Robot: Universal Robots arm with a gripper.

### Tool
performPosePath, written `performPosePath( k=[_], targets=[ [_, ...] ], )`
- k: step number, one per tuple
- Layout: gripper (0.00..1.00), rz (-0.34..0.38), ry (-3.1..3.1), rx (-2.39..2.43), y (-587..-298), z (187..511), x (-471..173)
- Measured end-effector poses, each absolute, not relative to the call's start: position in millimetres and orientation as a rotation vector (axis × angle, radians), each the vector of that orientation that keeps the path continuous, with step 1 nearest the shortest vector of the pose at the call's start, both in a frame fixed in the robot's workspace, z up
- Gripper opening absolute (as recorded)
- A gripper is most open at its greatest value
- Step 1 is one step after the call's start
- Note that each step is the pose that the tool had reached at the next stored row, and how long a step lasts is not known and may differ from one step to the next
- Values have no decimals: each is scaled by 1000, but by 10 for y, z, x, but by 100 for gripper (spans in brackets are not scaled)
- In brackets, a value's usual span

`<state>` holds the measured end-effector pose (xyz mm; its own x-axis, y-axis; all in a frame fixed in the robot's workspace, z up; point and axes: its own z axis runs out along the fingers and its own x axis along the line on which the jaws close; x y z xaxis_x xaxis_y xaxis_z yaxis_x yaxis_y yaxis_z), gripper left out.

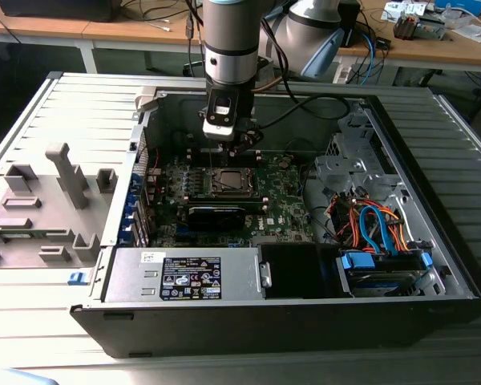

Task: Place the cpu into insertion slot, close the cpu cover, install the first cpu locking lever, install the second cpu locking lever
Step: 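Install the first cpu locking lever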

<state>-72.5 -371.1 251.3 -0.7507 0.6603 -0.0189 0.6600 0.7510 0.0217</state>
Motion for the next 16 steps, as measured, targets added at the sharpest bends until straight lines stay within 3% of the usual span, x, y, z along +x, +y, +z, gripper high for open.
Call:
performPosePath(
  k=[16],
  targets=[
    [11, 22, 2925, 1074, -3711, 2513, -725]
  ],
)
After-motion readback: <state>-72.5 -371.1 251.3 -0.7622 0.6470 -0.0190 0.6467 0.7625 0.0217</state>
